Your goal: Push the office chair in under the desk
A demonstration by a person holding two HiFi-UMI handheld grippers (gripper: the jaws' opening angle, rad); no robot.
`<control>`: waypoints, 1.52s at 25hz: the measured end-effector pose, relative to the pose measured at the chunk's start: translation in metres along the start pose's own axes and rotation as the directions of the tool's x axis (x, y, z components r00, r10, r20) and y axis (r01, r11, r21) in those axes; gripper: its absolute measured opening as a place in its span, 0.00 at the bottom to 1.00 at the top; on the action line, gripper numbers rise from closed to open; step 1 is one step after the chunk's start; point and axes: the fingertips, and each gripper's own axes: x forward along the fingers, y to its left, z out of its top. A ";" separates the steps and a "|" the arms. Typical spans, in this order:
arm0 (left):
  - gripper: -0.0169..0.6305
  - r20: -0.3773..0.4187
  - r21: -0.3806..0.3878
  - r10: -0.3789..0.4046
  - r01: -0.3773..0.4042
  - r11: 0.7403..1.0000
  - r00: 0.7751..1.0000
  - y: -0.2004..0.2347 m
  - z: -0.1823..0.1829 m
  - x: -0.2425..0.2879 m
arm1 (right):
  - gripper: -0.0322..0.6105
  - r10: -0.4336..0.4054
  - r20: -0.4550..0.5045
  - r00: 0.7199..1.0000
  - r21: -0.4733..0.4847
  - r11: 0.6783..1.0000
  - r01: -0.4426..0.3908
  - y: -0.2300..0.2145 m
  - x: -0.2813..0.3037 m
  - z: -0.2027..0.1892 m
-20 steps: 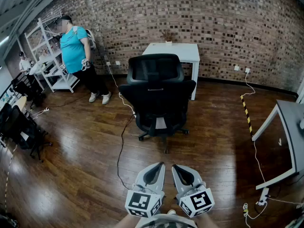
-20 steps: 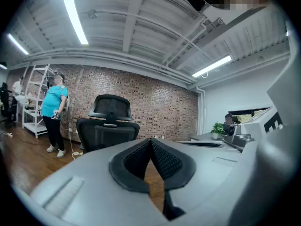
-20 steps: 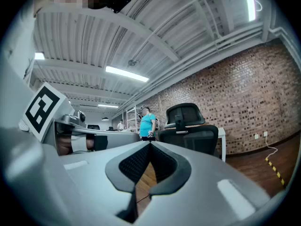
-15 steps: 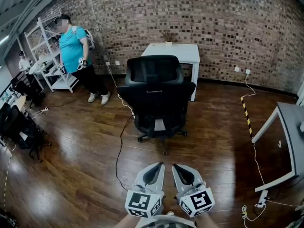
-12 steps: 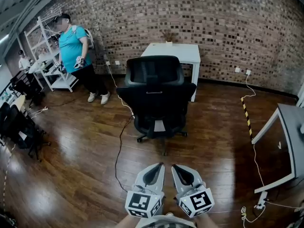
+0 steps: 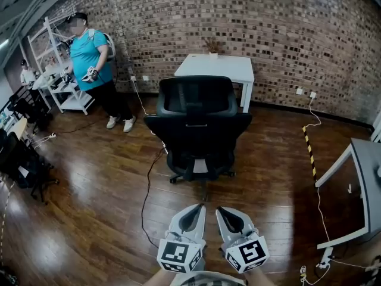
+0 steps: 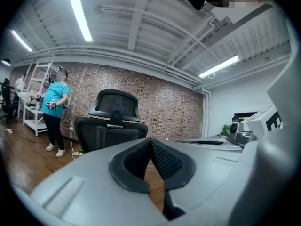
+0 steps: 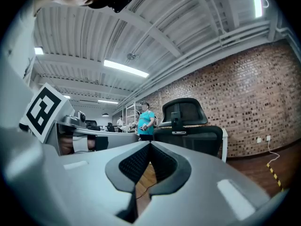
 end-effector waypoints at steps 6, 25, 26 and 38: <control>0.05 -0.006 -0.016 -0.008 0.008 1.000 1.000 0.030 0.015 0.032 | 0.05 -0.011 -0.023 1.000 -0.002 1.000 0.011 -0.018 0.041 0.007; 0.05 0.010 -0.020 -0.083 0.084 0.996 0.996 0.128 0.048 0.109 | 0.05 -0.066 -0.015 0.998 -0.066 0.996 0.065 -0.051 0.160 0.030; 0.05 0.013 -0.018 -0.085 0.086 0.996 0.996 0.135 0.049 0.110 | 0.05 -0.069 -0.013 0.998 -0.072 0.995 0.068 -0.051 0.166 0.031; 0.08 0.034 0.066 -0.112 0.110 0.992 0.993 0.177 0.069 0.140 | 0.10 -0.047 -0.016 0.999 -0.185 0.982 0.043 -0.074 0.205 0.045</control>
